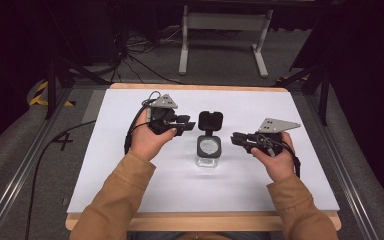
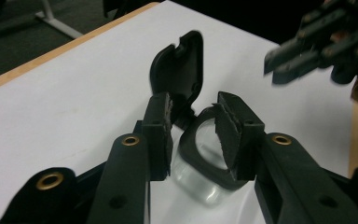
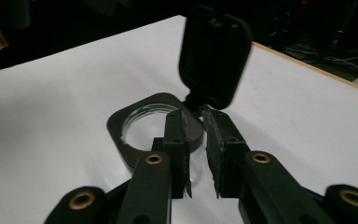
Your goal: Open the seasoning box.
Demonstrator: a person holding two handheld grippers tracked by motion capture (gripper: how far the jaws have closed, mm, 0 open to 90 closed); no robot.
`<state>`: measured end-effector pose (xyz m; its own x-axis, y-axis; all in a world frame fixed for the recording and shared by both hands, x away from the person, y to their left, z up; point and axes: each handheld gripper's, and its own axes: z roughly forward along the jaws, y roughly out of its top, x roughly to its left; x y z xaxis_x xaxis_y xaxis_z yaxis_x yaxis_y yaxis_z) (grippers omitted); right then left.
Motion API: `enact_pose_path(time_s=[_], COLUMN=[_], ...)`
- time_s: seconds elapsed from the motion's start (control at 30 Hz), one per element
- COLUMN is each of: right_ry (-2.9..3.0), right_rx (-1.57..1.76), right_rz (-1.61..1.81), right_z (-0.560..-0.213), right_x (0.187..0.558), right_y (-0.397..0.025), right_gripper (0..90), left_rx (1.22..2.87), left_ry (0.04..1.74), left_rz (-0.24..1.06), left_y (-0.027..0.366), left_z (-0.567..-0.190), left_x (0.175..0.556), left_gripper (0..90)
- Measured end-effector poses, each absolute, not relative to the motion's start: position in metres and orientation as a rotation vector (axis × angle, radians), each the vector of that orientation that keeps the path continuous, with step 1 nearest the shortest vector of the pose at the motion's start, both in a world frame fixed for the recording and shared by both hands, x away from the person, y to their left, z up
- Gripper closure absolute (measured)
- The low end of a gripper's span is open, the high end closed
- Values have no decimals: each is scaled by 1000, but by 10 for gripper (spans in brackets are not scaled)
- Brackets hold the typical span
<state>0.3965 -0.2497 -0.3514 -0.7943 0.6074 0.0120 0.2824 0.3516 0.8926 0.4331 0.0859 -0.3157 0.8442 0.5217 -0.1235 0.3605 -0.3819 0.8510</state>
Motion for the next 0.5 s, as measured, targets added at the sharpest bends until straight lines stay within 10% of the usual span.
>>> enact_pose_path(time_s=[0.5], right_ry=[2257], right_rx=[970], right_rz=[1423], right_z=[-342], right_x=[409], right_y=[-304], right_gripper=[658], left_rx=[1964], left_ry=[690], left_rz=[202], left_y=[126], left_z=[-323], left_x=[410], left_gripper=[563])
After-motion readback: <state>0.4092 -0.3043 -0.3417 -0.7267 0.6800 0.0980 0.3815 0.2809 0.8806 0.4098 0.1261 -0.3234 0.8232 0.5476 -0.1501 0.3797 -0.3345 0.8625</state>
